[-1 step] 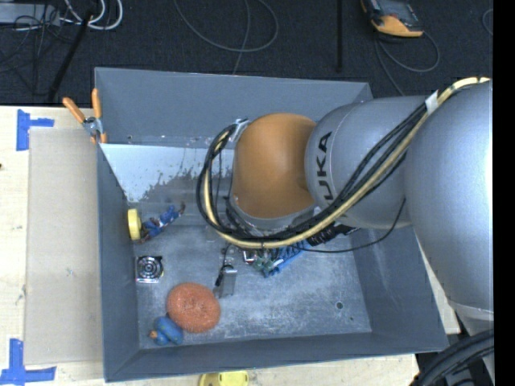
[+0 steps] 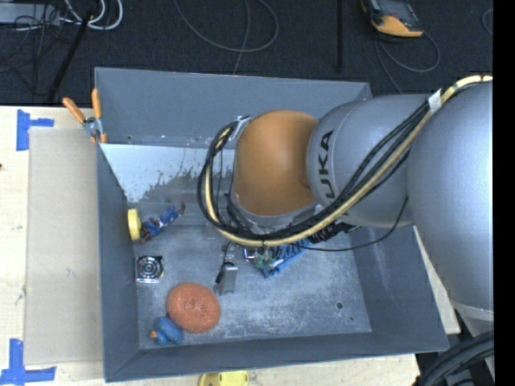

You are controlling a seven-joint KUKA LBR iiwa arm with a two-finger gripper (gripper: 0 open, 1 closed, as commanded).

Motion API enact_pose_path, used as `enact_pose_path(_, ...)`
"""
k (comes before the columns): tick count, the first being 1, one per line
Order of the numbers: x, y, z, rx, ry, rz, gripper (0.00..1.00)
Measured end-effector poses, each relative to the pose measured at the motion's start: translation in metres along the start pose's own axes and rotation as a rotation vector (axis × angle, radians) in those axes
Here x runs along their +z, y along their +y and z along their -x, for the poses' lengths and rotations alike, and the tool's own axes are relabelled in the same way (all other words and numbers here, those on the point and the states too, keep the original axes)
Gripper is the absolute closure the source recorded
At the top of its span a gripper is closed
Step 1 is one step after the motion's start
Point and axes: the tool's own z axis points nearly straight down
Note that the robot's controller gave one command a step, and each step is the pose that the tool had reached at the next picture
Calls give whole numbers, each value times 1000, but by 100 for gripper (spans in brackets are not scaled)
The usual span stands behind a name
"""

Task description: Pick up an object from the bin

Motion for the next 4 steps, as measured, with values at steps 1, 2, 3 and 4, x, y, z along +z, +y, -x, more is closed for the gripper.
enact_pose_path(1,27,7,-10,-54,-7,0,0)
enact_pose_path(2,52,14,-40,0,0,-1,0)
enact_pose_path(3,63,29,-26,-24,2,1,100)
enact_pose_path(4,63,29,-26,-22,2,2,100)
